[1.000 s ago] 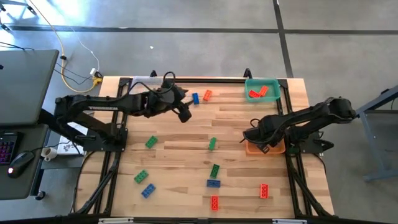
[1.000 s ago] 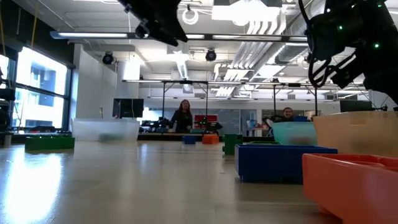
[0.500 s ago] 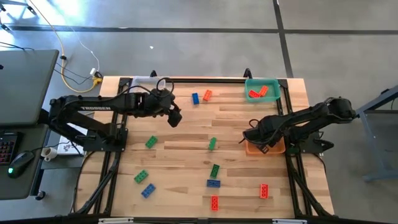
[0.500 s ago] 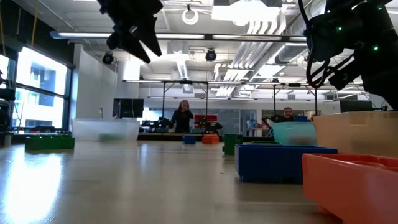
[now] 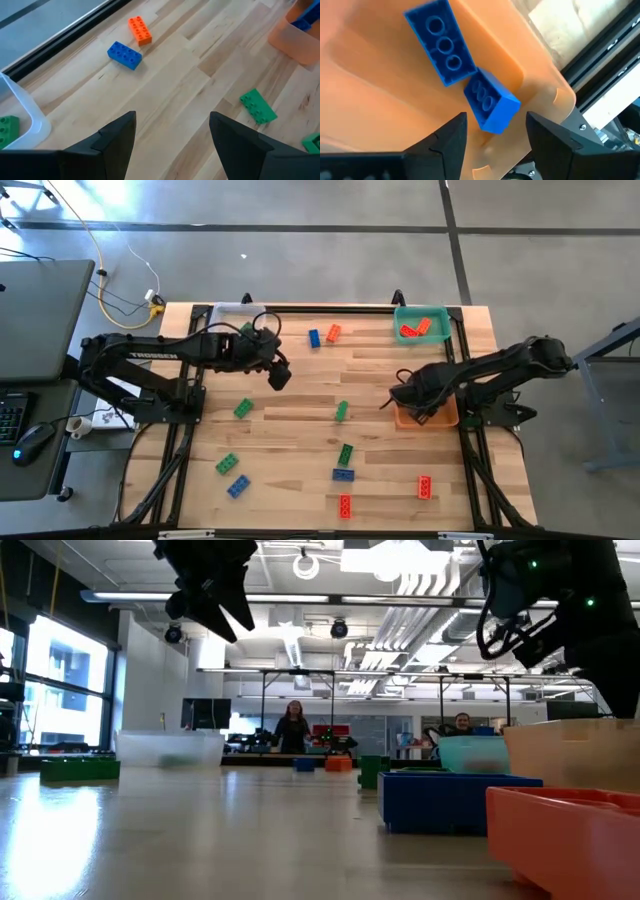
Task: Sort & place blocks by color
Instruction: Put the orange game piece into the blue bin
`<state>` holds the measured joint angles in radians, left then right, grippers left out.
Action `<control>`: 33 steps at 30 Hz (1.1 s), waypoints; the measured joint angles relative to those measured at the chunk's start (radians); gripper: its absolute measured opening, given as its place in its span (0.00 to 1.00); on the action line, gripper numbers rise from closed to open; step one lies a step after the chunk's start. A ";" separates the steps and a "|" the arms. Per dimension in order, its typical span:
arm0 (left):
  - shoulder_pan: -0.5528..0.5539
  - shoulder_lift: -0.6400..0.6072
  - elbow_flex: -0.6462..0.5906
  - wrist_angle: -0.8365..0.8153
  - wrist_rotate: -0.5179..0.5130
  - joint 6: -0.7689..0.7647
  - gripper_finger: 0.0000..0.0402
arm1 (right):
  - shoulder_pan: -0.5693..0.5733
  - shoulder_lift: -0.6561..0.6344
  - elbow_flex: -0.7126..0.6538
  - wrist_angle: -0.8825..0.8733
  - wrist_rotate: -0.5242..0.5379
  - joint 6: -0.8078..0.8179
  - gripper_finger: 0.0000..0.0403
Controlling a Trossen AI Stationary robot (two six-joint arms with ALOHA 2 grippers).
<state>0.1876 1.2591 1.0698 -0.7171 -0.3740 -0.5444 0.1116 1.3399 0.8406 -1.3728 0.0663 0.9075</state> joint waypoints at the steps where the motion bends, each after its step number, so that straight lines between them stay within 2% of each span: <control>1: 0.000 0.000 0.000 -0.001 0.000 -0.003 0.60 | 0.000 0.000 0.013 -0.004 0.006 0.001 0.47; 8: 0.000 0.000 0.000 -0.030 0.001 -0.003 0.60 | 0.000 0.000 0.115 -0.006 0.069 0.007 0.47; 17: 0.000 0.000 0.000 -0.055 0.008 -0.030 0.60 | 0.000 0.000 0.245 0.028 0.174 -0.074 0.47; 26: 0.000 0.000 0.000 -0.082 0.011 -0.032 0.60 | -0.009 -0.001 0.326 0.167 0.241 -0.192 0.48; 33: 0.002 0.000 0.000 -0.089 0.010 -0.031 0.60 | -0.073 -0.001 0.343 0.332 0.240 -0.343 0.58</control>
<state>0.1898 1.2594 1.0698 -0.8058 -0.3636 -0.5752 0.0389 1.3392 1.1839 -1.0407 0.3059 0.5647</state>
